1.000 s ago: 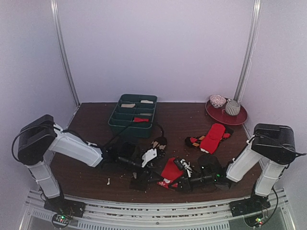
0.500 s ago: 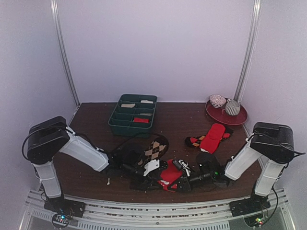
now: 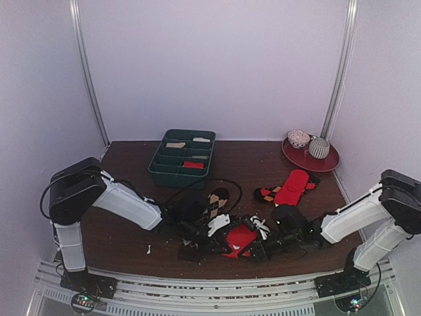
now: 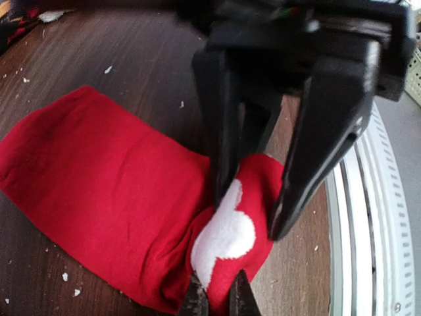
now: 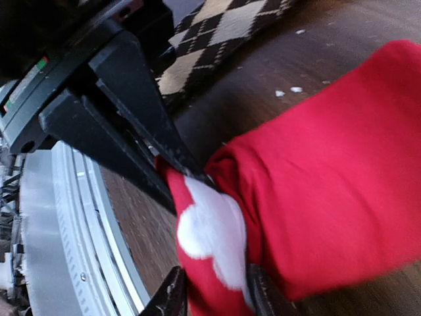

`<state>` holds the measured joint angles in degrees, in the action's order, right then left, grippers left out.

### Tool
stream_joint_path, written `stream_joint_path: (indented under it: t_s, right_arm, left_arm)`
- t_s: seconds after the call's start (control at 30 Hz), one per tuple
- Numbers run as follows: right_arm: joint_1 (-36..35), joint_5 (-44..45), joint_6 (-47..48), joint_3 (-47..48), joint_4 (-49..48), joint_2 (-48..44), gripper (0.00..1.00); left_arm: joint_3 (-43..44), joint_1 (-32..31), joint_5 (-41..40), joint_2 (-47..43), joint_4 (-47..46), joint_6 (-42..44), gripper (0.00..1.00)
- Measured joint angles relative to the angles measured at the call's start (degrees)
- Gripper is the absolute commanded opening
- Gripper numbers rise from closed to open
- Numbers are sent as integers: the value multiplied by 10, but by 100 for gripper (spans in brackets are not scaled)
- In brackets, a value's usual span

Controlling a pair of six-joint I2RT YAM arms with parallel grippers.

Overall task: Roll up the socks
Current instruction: Roll the sock at the center of the board.

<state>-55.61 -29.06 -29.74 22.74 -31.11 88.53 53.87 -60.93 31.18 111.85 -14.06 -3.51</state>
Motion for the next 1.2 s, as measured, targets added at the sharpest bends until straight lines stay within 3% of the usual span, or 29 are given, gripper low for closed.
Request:
stream_joint_path:
  t_s: [0.2,0.27,0.4,0.53,0.83,1.2]
  right_arm:
    - [-10,137,52,0,161,-170,42]
    - [-22,188,65,-1,178,-214,52]
    - [-122,306,126,-20,178,-272,58]
    - [-205,384,194,-36,153,-254,53]
    - [-210,452,283,6,126,-92,43]
    - [-218,456,310,13,87,-68,42]
  left_arm:
    - [23,6,11,6,39,-52,0]
    - [33,8,15,9,56,-61,0]
    - [54,11,28,18,86,-74,0]
    - [65,14,38,24,103,-78,0]
    - [78,17,46,29,125,-78,0]
    - [78,17,49,30,127,-73,0]
